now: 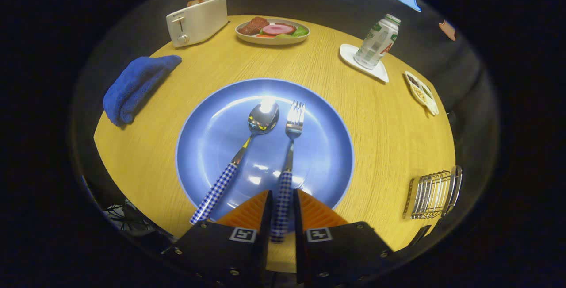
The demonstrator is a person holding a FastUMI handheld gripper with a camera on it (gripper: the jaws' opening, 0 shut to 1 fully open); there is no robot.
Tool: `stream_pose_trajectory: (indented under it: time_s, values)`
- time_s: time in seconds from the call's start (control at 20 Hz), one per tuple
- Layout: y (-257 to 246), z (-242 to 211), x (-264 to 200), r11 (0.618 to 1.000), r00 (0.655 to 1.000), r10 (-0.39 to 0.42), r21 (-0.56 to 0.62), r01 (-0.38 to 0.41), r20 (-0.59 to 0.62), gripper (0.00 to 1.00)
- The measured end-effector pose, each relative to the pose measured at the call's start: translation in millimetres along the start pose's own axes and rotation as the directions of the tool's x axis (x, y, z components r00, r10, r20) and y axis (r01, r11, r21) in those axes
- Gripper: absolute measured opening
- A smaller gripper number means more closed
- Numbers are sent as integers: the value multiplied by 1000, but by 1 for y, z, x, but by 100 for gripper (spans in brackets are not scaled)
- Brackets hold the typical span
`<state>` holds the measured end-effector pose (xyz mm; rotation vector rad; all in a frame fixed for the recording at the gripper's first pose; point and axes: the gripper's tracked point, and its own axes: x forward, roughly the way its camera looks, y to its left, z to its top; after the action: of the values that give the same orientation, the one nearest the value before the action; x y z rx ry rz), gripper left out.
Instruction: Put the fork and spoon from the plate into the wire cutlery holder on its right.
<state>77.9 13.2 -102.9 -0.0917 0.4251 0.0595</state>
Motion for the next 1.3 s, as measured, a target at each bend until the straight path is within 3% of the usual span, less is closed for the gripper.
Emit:
stream_pose_trajectory:
  time_s: [0.15, 0.2, 0.75, 1.3]
  values:
    - [-2, -1, 7, 999, 999, 39, -28, -40, -37, 25]
    - [-5, 0, 9, 1000, 998, 16, -19, -17, -60, 2]
    - [-34, -20, -55, 990, 983, 53, -116, -74, -174, 1]
    - [-136, -55, -140, 996, 978, -34, -91, 16, -204, 1]
